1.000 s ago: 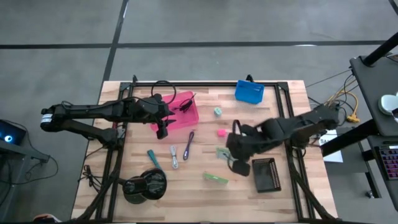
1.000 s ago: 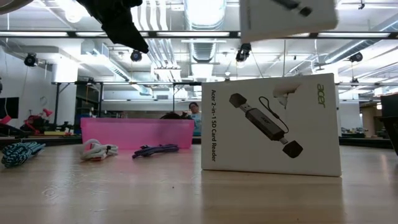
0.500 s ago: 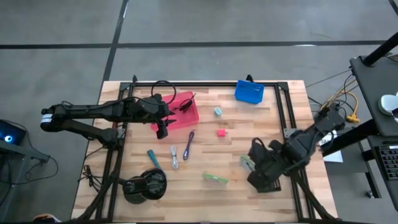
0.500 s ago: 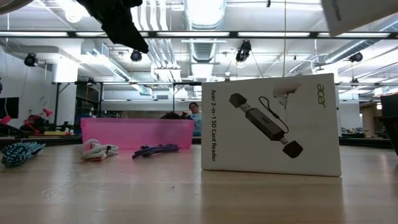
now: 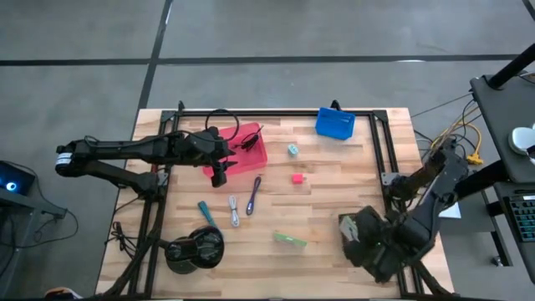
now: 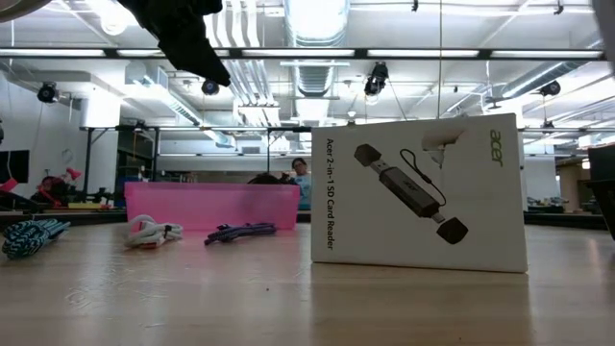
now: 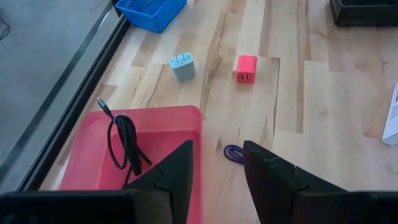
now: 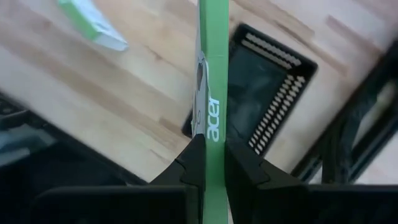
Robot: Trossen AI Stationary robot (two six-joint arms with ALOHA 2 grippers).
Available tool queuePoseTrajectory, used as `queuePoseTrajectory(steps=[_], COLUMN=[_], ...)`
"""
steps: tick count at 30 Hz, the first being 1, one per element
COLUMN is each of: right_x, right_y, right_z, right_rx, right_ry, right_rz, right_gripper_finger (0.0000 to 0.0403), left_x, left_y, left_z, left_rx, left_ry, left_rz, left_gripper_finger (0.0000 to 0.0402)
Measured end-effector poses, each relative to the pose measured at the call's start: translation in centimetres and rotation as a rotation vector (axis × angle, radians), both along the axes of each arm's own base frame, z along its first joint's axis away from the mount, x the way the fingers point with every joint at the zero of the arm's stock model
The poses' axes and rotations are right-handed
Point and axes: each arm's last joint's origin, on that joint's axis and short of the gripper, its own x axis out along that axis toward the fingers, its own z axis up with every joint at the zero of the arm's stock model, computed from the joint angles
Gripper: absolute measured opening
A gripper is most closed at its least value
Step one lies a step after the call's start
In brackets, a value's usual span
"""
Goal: Pick and place items into bin
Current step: Put the top usb box into the black bin
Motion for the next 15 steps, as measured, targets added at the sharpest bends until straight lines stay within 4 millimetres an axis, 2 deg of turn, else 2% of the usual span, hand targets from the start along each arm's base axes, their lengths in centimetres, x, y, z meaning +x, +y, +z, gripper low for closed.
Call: queuePoseTrajectory(steps=[7,15], right_x=[-1.3,-1.6], right_y=[0.6,0.2], right_z=[-2.5,-4.4], right_rx=[-0.043,-0.094], right_ry=[0.029,0.069], right_rz=[-0.215,-0.29], right_gripper_finger=[0.0028,0.0028], left_x=[0.0,0.0], left_y=[0.0,0.0], left_z=[0.0,0.0], left_rx=[0.0,0.002], left_ry=[0.001,0.003], left_rz=[-0.001,-0.002], left_gripper_finger=[0.0124,0.0124])
